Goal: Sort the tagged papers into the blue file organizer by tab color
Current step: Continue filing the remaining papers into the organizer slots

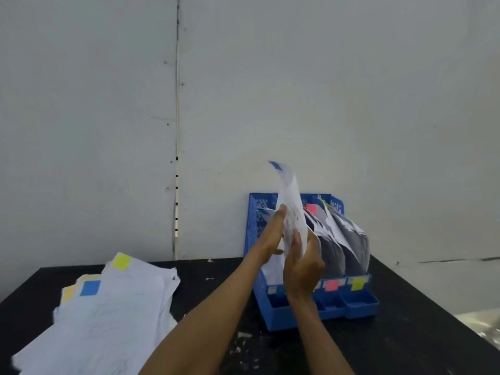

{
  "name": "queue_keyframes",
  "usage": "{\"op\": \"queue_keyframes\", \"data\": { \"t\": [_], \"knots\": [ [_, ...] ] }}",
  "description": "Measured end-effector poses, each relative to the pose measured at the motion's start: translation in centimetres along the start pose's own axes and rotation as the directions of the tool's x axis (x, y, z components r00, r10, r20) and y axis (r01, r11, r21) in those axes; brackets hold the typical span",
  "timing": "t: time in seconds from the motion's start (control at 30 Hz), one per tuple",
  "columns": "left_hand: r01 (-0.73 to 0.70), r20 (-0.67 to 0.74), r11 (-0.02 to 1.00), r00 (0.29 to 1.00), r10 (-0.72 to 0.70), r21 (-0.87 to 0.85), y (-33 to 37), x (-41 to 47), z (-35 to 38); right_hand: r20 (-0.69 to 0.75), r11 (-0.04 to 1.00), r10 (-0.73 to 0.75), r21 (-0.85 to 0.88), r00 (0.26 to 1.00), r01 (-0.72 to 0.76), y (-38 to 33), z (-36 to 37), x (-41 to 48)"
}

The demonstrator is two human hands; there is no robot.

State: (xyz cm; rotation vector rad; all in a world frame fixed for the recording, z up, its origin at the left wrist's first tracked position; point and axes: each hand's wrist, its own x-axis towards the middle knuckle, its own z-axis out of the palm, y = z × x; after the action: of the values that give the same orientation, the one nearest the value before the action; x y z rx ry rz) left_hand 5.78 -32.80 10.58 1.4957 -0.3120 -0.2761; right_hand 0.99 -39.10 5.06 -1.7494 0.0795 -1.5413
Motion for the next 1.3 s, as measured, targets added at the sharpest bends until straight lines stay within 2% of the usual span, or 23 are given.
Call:
{"op": "queue_keyframes", "data": {
  "t": [0.1, 0.17, 0.23, 0.3, 0.37, 0.47, 0.53, 0.63, 0.7, 0.77, 0.8, 0.87, 0.93, 1.0, 1.1, 1.17, 1.3],
  "knots": [
    [0.030, -0.049, 0.999, 0.998, -0.032, -0.031, 0.4, 1.8, 0.6, 0.126, 0.991, -0.018, -0.127, 0.992, 0.034, 1.4, 0.3, 0.7],
    [0.025, -0.112, 0.999, 0.993, -0.030, -0.043, 0.2, 2.9, 0.9, 0.287, 0.962, 0.054, -0.271, 0.957, 0.027, 3.0, 0.8, 0.8],
    [-0.008, -0.126, 0.995, 0.992, -0.005, -0.099, -0.2, 4.0, 0.7, 0.487, 0.911, 0.189, -0.411, 0.852, 0.033, 4.9, 1.6, 0.5],
    [-0.023, -0.166, 0.995, 0.986, 0.008, -0.093, -0.9, 4.9, 0.3, 0.601, 0.855, 0.320, -0.517, 0.733, 0.050, 6.1, 2.1, 0.3],
    [-0.030, -0.211, 0.998, 0.977, 0.017, -0.059, -1.6, 5.4, -0.1, 0.627, 0.839, 0.390, -0.543, 0.675, 0.020, 6.0, 2.5, 0.2],
    [-0.035, -0.216, 0.998, 0.976, 0.021, -0.060, -1.7, 5.5, -0.4, 0.596, 0.844, 0.388, -0.536, 0.703, -0.011, 6.0, 3.0, 0.1],
    [-0.090, -0.224, 0.992, 0.972, 0.070, -0.083, -1.8, 6.1, -0.7, 0.623, 0.811, 0.400, -0.582, 0.672, 0.057, 5.9, 2.9, 0.1],
    [-0.182, -0.201, 0.982, 0.961, 0.188, 0.047, -1.3, 5.3, -0.3, 0.664, 0.774, 0.429, -0.620, 0.613, 0.130, 5.6, 2.8, 0.2],
    [-0.197, -0.240, 0.974, 0.946, 0.218, 0.109, -1.0, 4.2, -0.1, 0.644, 0.772, 0.425, -0.625, 0.636, 0.117, 4.8, 2.8, 0.5],
    [-0.197, -0.249, 0.968, 0.941, 0.231, 0.154, -1.5, 4.6, -0.7, 0.580, 0.771, 0.389, -0.630, 0.716, 0.091, 4.1, 2.7, 0.8],
    [-0.201, -0.245, 0.965, 0.940, 0.238, 0.168, -1.8, 4.7, -0.8, 0.567, 0.762, 0.377, -0.639, 0.733, 0.102, 4.0, 2.5, 0.8],
    [-0.190, -0.242, 0.961, 0.941, 0.236, 0.201, -2.3, 4.9, -1.4, 0.576, 0.749, 0.398, -0.653, 0.714, 0.110, 3.9, 2.3, 0.6],
    [-0.217, -0.243, 0.950, 0.932, 0.270, 0.227, -2.8, 4.6, -2.1, 0.576, 0.762, 0.443, -0.645, 0.687, 0.050, 4.2, 2.2, 0.4],
    [-0.268, -0.250, 0.918, 0.905, 0.344, 0.292, -3.3, 3.8, -3.4, 0.553, 0.795, 0.450, -0.606, 0.701, -0.033, 3.5, 2.1, 0.1],
    [-0.303, -0.302, 0.877, 0.854, 0.424, 0.374, -4.1, 2.0, -6.8, 0.476, 0.869, 0.353, -0.487, 0.805, -0.093, 1.4, 2.5, -0.6],
    [-0.281, -0.342, 0.858, 0.829, 0.443, 0.430, -5.1, 0.6, -9.8, 0.442, 0.919, 0.239, -0.390, 0.865, -0.055, 0.0, 3.5, -1.8],
    [-0.124, -0.457, 0.810, 0.772, 0.441, 0.573, -7.7, -4.0, -17.6, 0.430, 0.969, 0.076, -0.245, 0.899, 0.035, -3.7, 6.7, -6.3]
  ]
}}
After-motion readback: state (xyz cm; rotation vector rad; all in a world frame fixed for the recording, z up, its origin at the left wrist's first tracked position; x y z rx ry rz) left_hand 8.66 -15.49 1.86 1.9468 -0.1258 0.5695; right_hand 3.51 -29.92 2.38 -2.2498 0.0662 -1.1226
